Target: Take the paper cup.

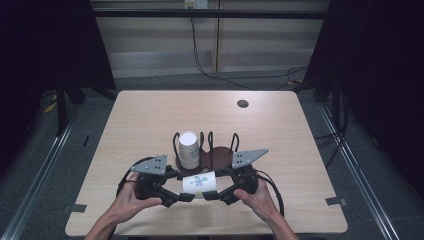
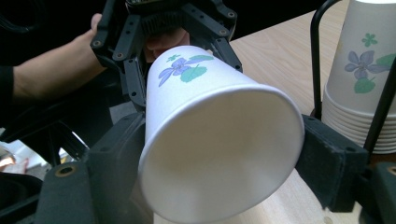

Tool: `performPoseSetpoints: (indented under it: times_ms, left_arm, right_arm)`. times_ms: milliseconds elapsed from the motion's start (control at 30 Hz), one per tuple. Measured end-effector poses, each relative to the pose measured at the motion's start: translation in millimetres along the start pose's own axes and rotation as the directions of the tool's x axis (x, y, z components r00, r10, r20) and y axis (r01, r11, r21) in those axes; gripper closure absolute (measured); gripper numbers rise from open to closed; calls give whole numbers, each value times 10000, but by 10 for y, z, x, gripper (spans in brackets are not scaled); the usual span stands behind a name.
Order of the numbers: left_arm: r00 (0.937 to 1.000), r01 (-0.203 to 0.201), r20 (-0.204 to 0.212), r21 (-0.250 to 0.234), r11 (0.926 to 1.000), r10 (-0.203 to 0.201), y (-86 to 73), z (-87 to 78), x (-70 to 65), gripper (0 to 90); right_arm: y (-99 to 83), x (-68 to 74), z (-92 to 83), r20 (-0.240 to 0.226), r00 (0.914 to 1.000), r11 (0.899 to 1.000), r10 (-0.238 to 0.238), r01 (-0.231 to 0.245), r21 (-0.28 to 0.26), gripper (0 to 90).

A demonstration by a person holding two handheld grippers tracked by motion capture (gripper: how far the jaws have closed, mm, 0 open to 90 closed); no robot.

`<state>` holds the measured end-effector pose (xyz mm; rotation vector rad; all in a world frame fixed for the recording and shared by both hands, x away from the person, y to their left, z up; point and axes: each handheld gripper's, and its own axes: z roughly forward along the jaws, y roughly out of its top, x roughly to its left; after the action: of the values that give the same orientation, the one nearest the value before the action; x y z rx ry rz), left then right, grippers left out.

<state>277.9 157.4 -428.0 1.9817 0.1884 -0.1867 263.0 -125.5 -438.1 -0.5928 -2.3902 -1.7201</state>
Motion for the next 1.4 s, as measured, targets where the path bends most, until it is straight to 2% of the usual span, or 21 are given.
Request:
performPoseSetpoints:
  times_ms: [200,367,633,733,1133,1333,1400]
  left_arm:
    - [9998,179,71,-107,9998,-178,-16,6,15,365]
    - [9994,352,77,-9,9994,-352,-27,15,32,358]
    - [9983,583,36,81,9983,-583,-40,26,50,319]
    - [9977,671,-71,103,9977,-670,-40,23,58,257]
    - [9970,622,-490,340,9975,-605,-55,-12,82,173]
    - [9971,460,-635,522,9976,-427,-55,-40,90,172]
    - [9968,516,-636,600,9969,-478,-58,-48,93,172]
  right_arm:
    - [1,-16,-15,-80,10000,10000,44,-44,-62,252]
    - [12,-17,-22,-59,10000,10000,-5,5,69,274]
    - [21,-9,-14,-85,10000,9997,-11,13,233,306]
    - [22,-11,-18,-41,10000,9997,-4,5,262,310]
    - [33,-51,-68,347,9991,9997,243,-246,86,313]
    - [35,-61,-87,567,9976,9991,397,-405,129,314]
    - [33,-68,-98,663,9969,9989,430,-442,163,314]
